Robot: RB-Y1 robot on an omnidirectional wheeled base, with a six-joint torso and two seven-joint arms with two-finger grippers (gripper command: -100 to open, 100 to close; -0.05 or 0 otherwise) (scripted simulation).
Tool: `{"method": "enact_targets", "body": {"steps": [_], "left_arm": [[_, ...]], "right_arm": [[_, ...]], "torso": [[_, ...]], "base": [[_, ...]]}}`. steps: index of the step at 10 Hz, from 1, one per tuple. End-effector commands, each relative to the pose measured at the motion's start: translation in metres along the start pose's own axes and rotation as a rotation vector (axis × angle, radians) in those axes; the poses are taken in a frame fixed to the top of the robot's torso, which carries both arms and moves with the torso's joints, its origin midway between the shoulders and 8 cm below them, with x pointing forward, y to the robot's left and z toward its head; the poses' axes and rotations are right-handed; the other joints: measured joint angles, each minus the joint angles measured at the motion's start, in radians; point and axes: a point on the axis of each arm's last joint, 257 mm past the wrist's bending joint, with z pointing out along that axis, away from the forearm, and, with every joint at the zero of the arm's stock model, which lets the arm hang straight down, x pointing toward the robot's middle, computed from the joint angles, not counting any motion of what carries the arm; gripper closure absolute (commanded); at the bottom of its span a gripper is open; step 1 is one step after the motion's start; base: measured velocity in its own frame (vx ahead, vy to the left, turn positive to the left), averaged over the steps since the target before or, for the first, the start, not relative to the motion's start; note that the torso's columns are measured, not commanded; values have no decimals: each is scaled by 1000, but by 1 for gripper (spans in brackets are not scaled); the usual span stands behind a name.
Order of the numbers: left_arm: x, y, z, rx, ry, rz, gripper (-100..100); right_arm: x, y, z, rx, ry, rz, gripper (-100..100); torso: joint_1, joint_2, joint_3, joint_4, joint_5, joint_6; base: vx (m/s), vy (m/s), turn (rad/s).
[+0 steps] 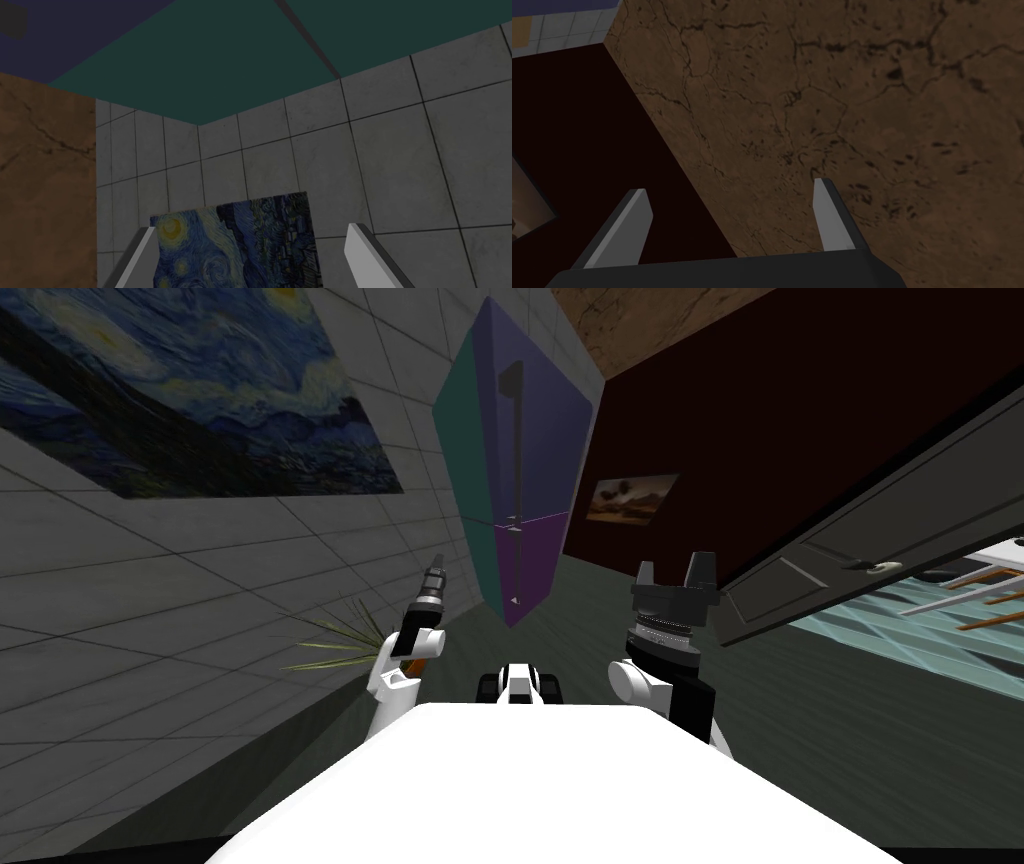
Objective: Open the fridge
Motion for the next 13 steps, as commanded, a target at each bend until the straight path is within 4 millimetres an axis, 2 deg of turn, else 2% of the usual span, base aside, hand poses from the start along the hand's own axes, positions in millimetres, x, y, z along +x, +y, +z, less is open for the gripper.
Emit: {"method": "enact_targets", "body": {"steps": [1,13], "left_arm": [[-3,9,11,-46,-5,23,-100],[-16,28,59,-209,4,137,-100]], "right_arm": [[0,0,0,0,0,0,0],[0,0,0,0,0,0,0]], "torso": [[1,1,1,0,0,0],[1,1,1,0,0,0]], "base": [[68,-113,-24],[58,-105,-24]]}}
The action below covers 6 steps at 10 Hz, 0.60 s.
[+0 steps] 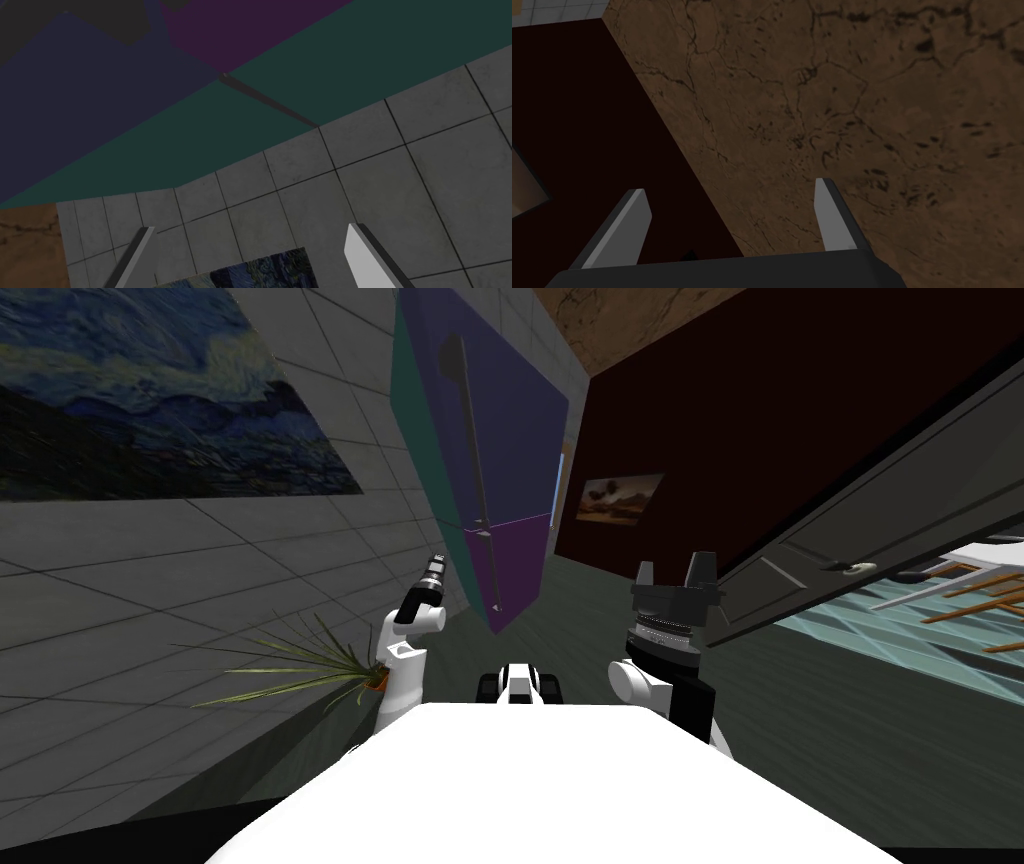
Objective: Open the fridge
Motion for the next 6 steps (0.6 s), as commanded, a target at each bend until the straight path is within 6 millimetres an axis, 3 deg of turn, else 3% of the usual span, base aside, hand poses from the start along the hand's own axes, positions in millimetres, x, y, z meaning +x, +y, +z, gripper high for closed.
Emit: {"method": "enact_targets", "body": {"steps": [1,6], "left_arm": [[-3,2,11,-39,6,26,-100],[-3,6,24,-96,22,46,-100]], "right_arm": [[0,0,0,0,0,0,0],[0,0,0,0,0,0,0]], "torso": [[0,-2,-1,0,0,0],[-2,-1,0,0,-1,0]], "base": [[86,-121,-29],[50,-90,-19]]}}
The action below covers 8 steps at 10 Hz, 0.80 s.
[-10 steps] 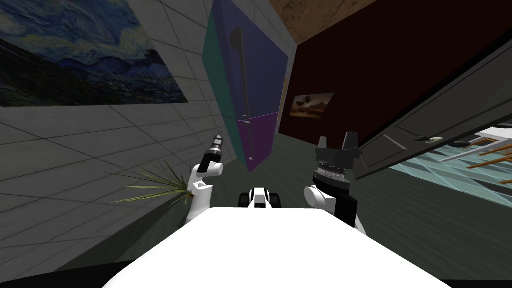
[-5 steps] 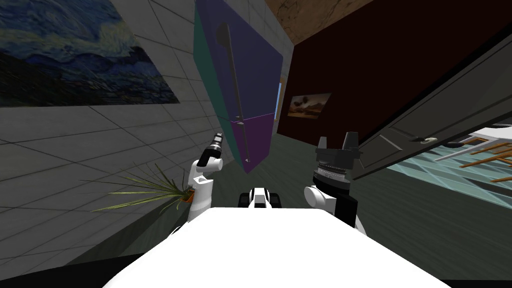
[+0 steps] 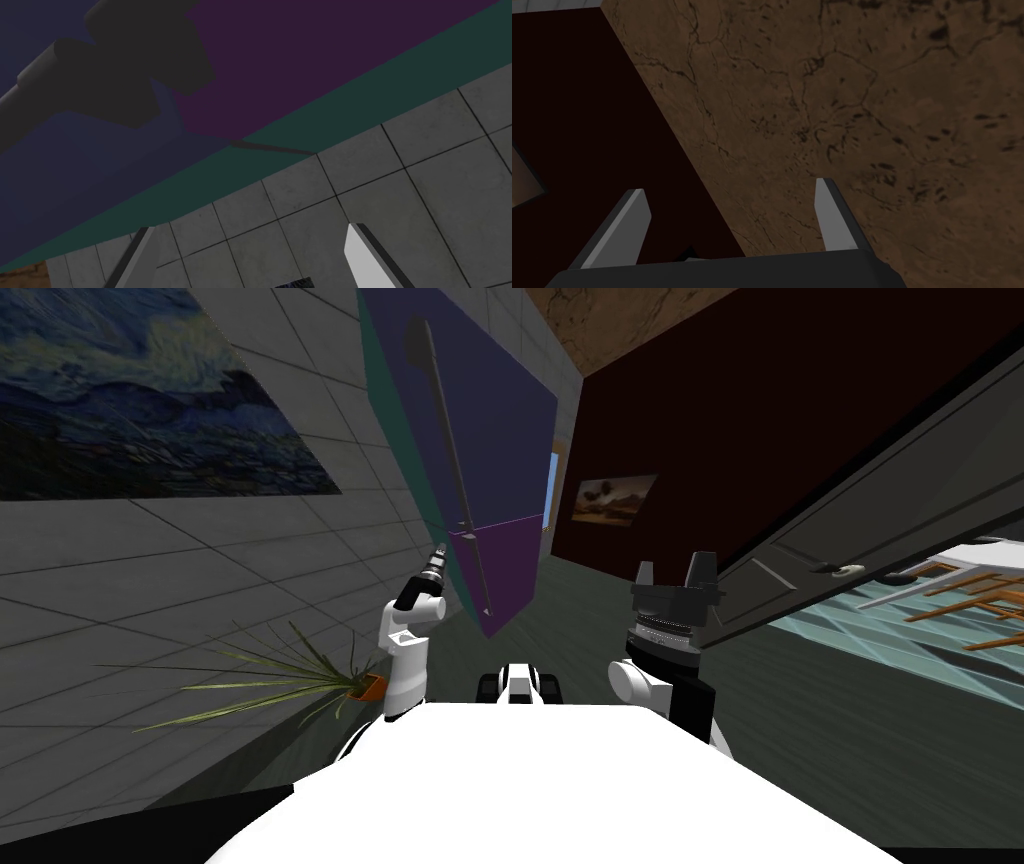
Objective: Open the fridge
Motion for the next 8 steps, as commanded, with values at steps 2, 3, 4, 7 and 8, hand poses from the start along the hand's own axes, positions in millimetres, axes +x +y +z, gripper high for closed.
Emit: {"method": "enact_targets", "body": {"steps": [2,3,4,7,8], "left_arm": [[3,4,10,-54,22,13,-100],[5,4,14,-70,30,14,-100],[7,5,17,-87,39,14,-100],[18,7,23,-130,72,2,-100],[23,7,24,-142,84,-9,-100]], "right_arm": [[0,0,0,0,0,0,0],[0,0,0,0,0,0,0],[0,0,0,0,0,0,0],[0,0,0,0,0,0,0],[0,0,0,0,0,0,0]], "torso": [[5,0,0,0,2,0],[3,0,0,0,1,0],[1,0,0,0,0,0],[4,1,0,0,1,0],[3,-2,-2,-1,0,4]], "base": [[54,-78,-27],[66,-111,-26],[75,-129,-23],[65,-95,-6],[29,-67,-20]]}}
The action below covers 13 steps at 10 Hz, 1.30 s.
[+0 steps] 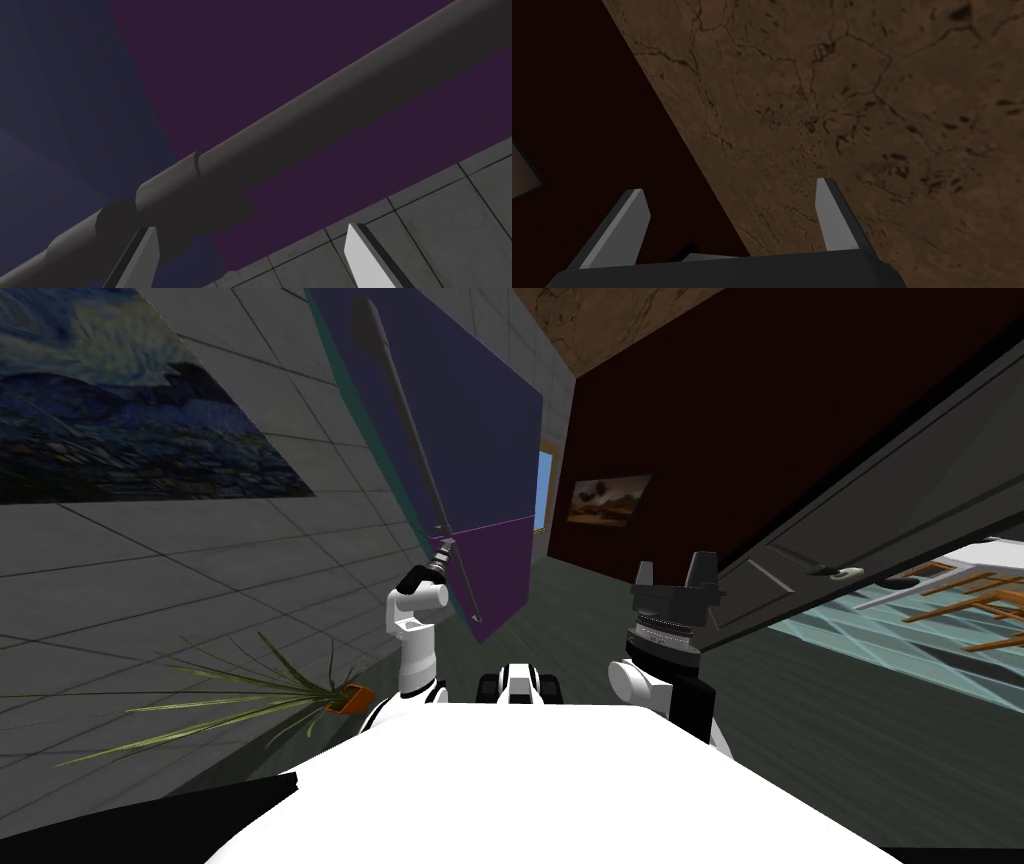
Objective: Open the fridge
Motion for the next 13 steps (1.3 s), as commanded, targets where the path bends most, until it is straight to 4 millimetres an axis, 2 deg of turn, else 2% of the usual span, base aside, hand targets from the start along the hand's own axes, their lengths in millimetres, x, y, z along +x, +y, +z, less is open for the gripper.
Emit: {"method": "enact_targets", "body": {"steps": [1,2,3,5,6,9,10,12,13], "left_arm": [[5,0,1,-12,11,-8,-100],[5,1,1,-16,12,-8,-100],[4,1,1,-15,10,-7,100],[-15,9,-5,-39,-37,-6,100],[-15,9,-5,-39,-37,-6,100],[-43,25,-15,-83,-104,-4,100],[-43,25,-15,-83,-104,-4,100],[-61,37,-24,-115,-150,-2,100],[-61,37,-24,-115,-150,-2,100]], "right_arm": [[0,0,0,0,0,0,0],[0,0,0,0,0,0,0],[0,0,0,0,0,0,0],[0,0,0,0,0,0,0],[0,0,0,0,0,0,0],[0,0,0,0,0,0,0],[0,0,0,0,0,1,0],[0,0,0,0,0,0,0],[0,0,0,0,0,0,0]], "torso": [[-3,-3,-2,-1,-1,1],[-2,-3,-2,-1,0,-1],[-1,-2,-1,-1,0,-1],[-7,-2,-1,-1,0,-4],[-14,-1,0,0,-3,-4],[2,6,4,2,1,-5],[-2,5,4,2,0,-5],[1,-1,0,0,1,-5],[-3,1,1,0,0,-5]], "base": [[5,-26,13],[-7,-1,20],[0,0,0],[22,-263,108],[4,-313,57],[-35,-313,107],[-46,-313,47],[0,-332,98],[-7,-326,59]]}}
